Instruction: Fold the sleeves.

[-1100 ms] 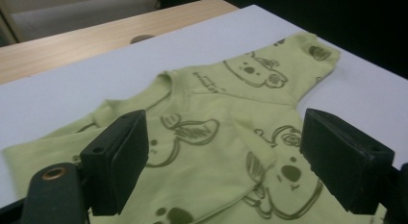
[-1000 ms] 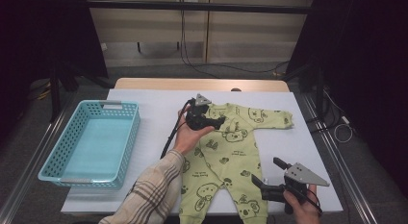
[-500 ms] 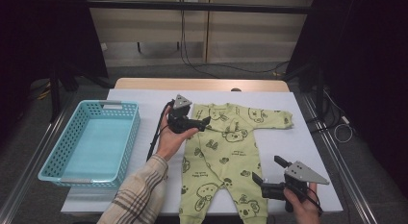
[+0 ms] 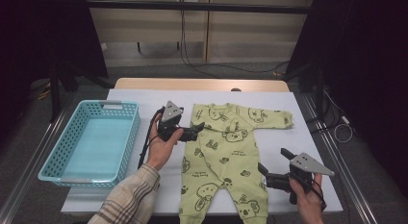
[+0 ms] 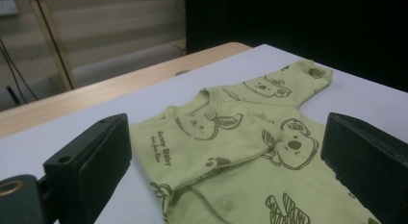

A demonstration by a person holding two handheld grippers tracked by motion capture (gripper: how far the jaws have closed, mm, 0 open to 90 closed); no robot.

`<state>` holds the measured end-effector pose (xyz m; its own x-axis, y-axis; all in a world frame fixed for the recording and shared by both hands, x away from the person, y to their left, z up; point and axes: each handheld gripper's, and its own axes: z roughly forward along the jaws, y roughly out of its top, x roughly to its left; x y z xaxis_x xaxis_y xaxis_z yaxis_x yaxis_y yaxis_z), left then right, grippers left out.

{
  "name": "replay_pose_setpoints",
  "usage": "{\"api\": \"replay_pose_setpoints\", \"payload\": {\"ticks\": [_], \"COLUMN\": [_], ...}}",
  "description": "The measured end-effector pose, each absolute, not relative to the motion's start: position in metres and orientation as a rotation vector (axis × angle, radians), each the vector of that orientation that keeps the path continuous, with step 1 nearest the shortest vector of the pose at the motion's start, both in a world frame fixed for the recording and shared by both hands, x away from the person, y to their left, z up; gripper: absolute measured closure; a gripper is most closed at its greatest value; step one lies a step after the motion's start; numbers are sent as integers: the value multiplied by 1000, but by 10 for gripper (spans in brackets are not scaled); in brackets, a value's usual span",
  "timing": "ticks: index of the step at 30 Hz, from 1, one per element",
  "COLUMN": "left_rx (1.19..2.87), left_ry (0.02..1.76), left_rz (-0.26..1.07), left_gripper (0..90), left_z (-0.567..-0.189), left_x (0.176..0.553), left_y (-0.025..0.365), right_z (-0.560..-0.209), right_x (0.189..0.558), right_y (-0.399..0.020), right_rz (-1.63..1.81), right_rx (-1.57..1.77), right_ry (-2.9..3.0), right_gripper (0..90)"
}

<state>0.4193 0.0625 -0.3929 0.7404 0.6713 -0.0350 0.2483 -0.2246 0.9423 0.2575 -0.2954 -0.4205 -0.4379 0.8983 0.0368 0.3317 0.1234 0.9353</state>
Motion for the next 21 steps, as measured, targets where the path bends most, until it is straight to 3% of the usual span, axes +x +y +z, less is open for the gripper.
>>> {"api": "replay_pose_setpoints", "payload": {"ticks": [21], "left_rx": [1706], "left_ry": [721], "left_rz": [533], "left_gripper": [23], "left_z": [-391], "left_x": [364], "left_y": [110], "right_z": [-409], "right_x": [282], "right_y": [-313], "right_rz": [1245], "right_rx": [1187], "right_ry": [1803], "right_gripper": [10]}}
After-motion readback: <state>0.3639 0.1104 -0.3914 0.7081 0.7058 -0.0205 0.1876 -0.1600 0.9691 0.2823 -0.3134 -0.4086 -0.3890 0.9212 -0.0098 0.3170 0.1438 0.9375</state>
